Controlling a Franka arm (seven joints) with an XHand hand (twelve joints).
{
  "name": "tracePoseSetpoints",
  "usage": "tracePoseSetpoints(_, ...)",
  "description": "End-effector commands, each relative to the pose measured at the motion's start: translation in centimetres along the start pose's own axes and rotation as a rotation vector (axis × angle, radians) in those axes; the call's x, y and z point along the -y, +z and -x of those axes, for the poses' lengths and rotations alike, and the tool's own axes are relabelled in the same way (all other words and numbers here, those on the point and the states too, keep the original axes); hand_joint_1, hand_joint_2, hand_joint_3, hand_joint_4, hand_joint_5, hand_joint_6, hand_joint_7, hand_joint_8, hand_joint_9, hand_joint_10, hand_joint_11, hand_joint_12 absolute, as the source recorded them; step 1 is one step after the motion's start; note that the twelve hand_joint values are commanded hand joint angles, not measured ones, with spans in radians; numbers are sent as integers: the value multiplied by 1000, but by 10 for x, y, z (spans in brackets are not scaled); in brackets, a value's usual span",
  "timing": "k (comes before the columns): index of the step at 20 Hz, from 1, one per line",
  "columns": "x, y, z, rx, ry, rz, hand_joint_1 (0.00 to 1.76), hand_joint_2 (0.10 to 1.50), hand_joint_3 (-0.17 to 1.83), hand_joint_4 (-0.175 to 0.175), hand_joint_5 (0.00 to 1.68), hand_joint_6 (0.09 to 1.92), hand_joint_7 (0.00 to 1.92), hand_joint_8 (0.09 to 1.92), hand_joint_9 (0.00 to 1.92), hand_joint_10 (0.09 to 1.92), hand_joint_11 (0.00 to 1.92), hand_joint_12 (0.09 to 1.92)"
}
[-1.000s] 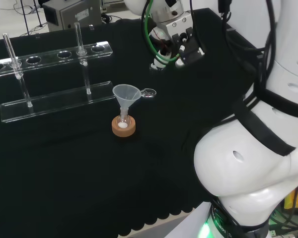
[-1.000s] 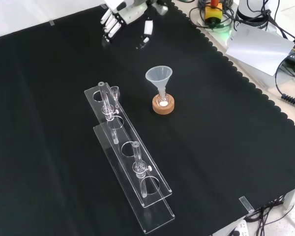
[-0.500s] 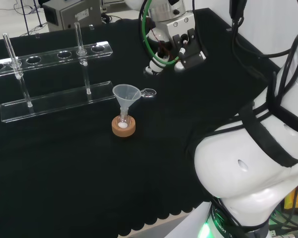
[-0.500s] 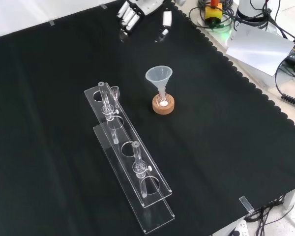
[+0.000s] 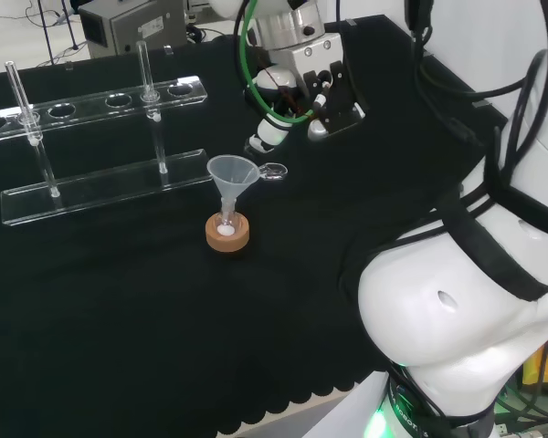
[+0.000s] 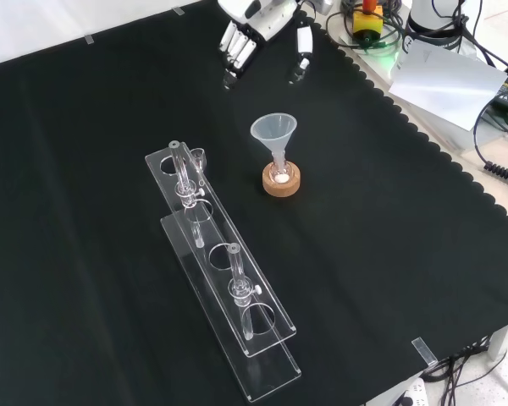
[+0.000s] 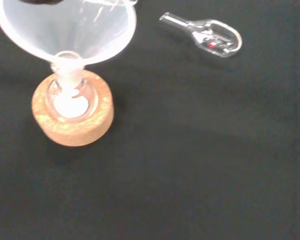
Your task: Remove the funnel from the round-bottom flask.
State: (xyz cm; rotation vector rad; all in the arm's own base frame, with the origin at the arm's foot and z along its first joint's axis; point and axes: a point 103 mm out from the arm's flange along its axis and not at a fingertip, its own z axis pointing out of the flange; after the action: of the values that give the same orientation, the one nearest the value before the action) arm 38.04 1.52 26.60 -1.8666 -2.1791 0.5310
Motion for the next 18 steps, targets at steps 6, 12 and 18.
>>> tracePoseSetpoints(6,-18,13,-13,-48,-82,-91,569,644,488,-29,126,87,54,671,214,748,359,1428)
tracePoseSetpoints(12,-27,21,-14,-63,-113,-117,551,647,438,-24,77,87,0,580,96,814,284,1481)
tracePoseSetpoints(18,-37,30,-24,-65,-150,-128,549,646,424,-28,52,87,0,589,115,831,320,1471)
